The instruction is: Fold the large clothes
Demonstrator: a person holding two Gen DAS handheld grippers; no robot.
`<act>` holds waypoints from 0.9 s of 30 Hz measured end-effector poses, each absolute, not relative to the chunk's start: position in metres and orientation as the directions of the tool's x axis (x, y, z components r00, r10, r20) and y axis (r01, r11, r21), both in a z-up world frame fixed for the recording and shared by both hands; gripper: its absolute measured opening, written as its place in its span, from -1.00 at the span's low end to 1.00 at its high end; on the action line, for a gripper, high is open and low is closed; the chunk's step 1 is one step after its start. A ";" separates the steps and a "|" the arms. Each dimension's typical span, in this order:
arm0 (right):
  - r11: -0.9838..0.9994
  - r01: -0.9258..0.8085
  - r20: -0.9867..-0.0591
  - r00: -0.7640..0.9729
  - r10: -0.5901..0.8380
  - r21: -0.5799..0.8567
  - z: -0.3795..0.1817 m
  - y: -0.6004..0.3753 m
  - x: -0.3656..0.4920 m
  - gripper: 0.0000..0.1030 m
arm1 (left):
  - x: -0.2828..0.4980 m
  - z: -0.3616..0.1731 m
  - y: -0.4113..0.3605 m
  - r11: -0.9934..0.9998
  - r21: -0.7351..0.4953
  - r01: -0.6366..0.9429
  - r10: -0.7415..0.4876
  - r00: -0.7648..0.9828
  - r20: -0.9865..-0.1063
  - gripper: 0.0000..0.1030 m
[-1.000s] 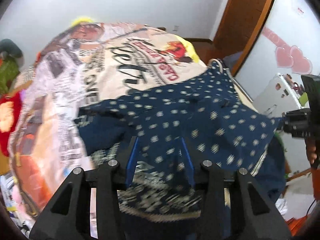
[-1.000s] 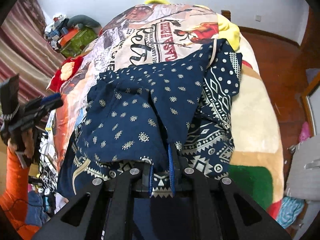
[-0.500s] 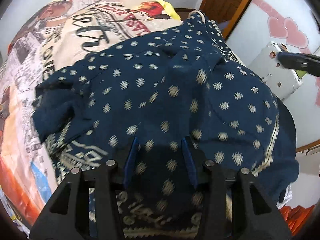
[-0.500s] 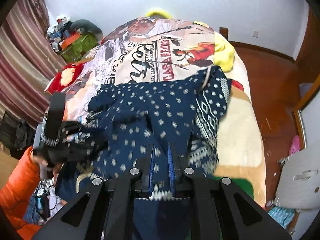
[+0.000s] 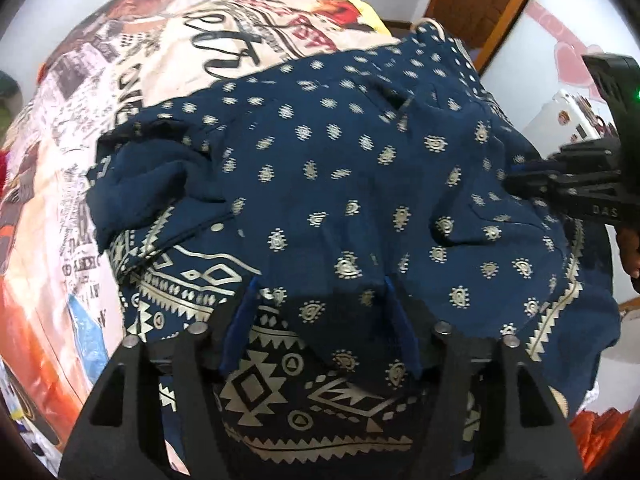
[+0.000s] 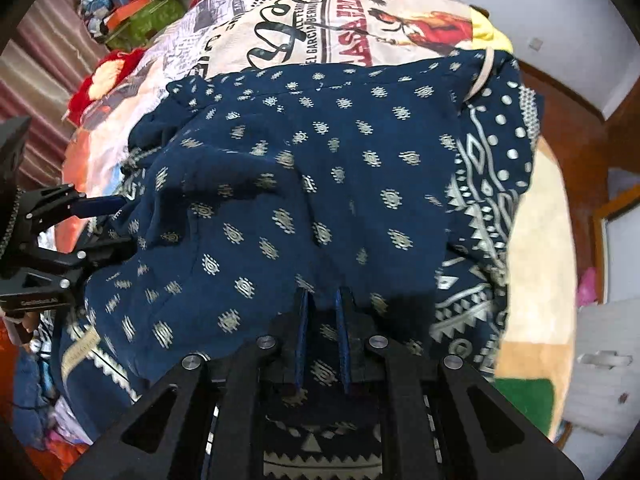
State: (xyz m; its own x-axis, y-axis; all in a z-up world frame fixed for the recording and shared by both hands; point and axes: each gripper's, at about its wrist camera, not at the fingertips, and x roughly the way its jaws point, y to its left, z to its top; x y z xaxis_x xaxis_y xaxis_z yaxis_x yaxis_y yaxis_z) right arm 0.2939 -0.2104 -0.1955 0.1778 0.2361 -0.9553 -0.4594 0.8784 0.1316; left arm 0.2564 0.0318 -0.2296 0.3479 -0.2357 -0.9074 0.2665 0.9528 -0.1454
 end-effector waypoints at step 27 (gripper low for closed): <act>0.937 -0.347 -0.919 0.355 0.171 0.040 -0.146 -0.270 0.229 -0.82 | 0.191 -0.177 0.116 0.989 -0.133 0.058 -0.144 0.494 -0.858 0.30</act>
State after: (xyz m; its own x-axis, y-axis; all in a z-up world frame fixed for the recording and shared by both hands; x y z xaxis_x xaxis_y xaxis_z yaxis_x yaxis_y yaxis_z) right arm 0.2287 -0.2698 -0.1465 0.3551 0.1708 -0.9191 -0.3469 0.9371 0.0402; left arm 0.1908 0.1158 -0.1769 0.4936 -0.1442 -0.8577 0.0576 0.9894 -0.1332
